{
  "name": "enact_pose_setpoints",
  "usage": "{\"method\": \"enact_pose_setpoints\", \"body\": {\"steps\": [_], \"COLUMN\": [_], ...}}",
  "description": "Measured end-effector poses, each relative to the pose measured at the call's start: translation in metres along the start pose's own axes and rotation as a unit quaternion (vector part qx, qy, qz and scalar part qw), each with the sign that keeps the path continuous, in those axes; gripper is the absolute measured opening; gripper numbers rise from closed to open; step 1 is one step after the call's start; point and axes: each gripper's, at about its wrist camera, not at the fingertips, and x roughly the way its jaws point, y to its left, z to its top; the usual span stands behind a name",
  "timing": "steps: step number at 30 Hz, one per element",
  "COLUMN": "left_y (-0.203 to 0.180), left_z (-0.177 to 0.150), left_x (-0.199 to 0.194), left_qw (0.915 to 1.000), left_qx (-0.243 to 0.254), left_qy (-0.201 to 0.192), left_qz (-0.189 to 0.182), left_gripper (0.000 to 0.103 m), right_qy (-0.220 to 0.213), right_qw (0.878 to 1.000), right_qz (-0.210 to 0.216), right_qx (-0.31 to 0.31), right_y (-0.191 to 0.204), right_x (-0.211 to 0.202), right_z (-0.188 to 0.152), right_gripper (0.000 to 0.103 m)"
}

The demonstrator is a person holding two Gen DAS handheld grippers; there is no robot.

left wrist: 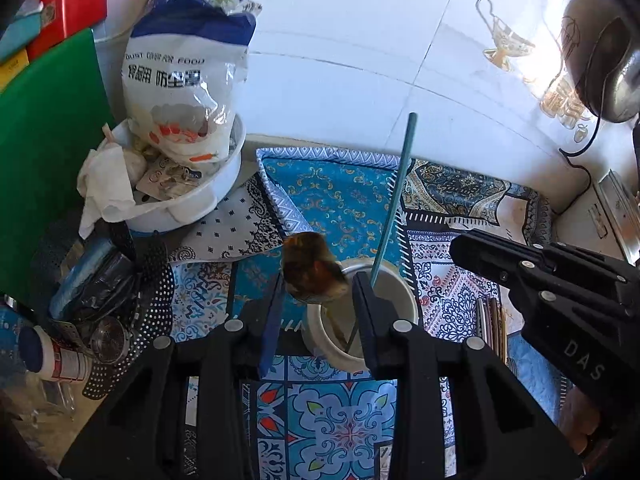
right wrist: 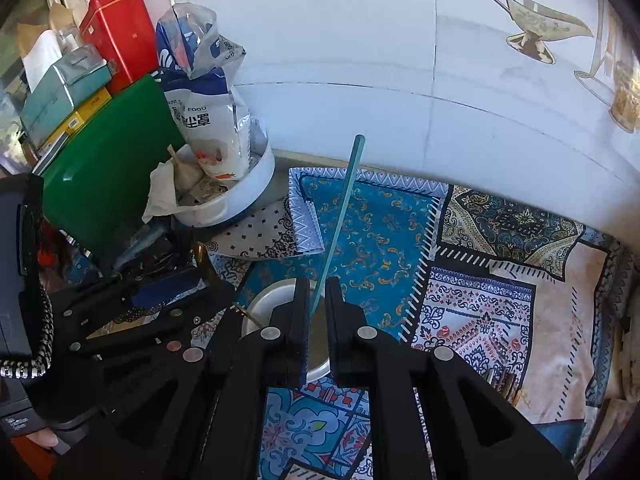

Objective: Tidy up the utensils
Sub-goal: 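Lower the spoon into the white cup with the left gripper while the right inserts the teal stick, then open both grippers to release the spoon and stick into the cup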

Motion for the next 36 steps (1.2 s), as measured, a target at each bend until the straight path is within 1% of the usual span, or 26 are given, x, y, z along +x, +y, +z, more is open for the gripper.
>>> {"method": "enact_pose_setpoints", "body": {"steps": [7, 10, 15, 19, 21, 25, 28, 30, 32, 36], "left_y": [-0.01, -0.016, -0.03, -0.044, -0.051, -0.069, -0.083, -0.093, -0.102, -0.12], "left_z": [-0.001, -0.002, -0.007, -0.012, -0.015, -0.023, -0.029, -0.033, -0.037, -0.046], "left_x": [-0.026, -0.041, -0.067, -0.084, -0.091, -0.101, -0.104, -0.103, -0.1, -0.087], "left_qw": [0.9996, 0.999, 0.9974, 0.9958, 0.9949, 0.9927, 0.9922, 0.992, 0.992, 0.9927], "left_qx": [0.014, 0.021, 0.034, 0.045, 0.052, 0.065, 0.07, 0.075, 0.08, 0.089], "left_qy": [-0.024, -0.038, -0.063, -0.079, -0.087, -0.101, -0.103, -0.101, -0.098, -0.079], "left_qz": [-0.002, -0.001, 0.003, 0.002, 0.001, 0.006, -0.002, -0.006, -0.011, -0.02], "left_gripper": [0.033, 0.033, 0.033, 0.036, 0.039, 0.043, 0.044, 0.046, 0.051, 0.053], "right_qy": [-0.024, -0.038, -0.062, -0.079, -0.085, -0.093, -0.092, -0.089, -0.086, -0.069], "right_qw": [1.0, 0.999, 0.998, 0.996, 0.996, 0.994, 0.994, 0.993, 0.993, 0.992], "right_qz": [-0.012, -0.016, -0.022, -0.028, -0.033, -0.052, -0.064, -0.07, -0.082, -0.1], "right_qx": [-0.01, -0.011, -0.006, -0.002, 0.001, 0.004, 0.01, 0.014, 0.023, 0.042], "right_y": [0.003, 0.002, -0.004, -0.01, -0.014, -0.024, -0.036, -0.046, -0.058, -0.083], "right_x": [-0.026, -0.04, -0.064, -0.082, -0.091, -0.106, -0.114, -0.119, -0.123, -0.125], "right_z": [-0.004, -0.007, -0.012, -0.021, -0.026, -0.038, -0.049, -0.057, -0.065, -0.085], "right_gripper": [0.011, 0.014, 0.023, 0.031, 0.04, 0.044, 0.047, 0.048, 0.049, 0.05]}}
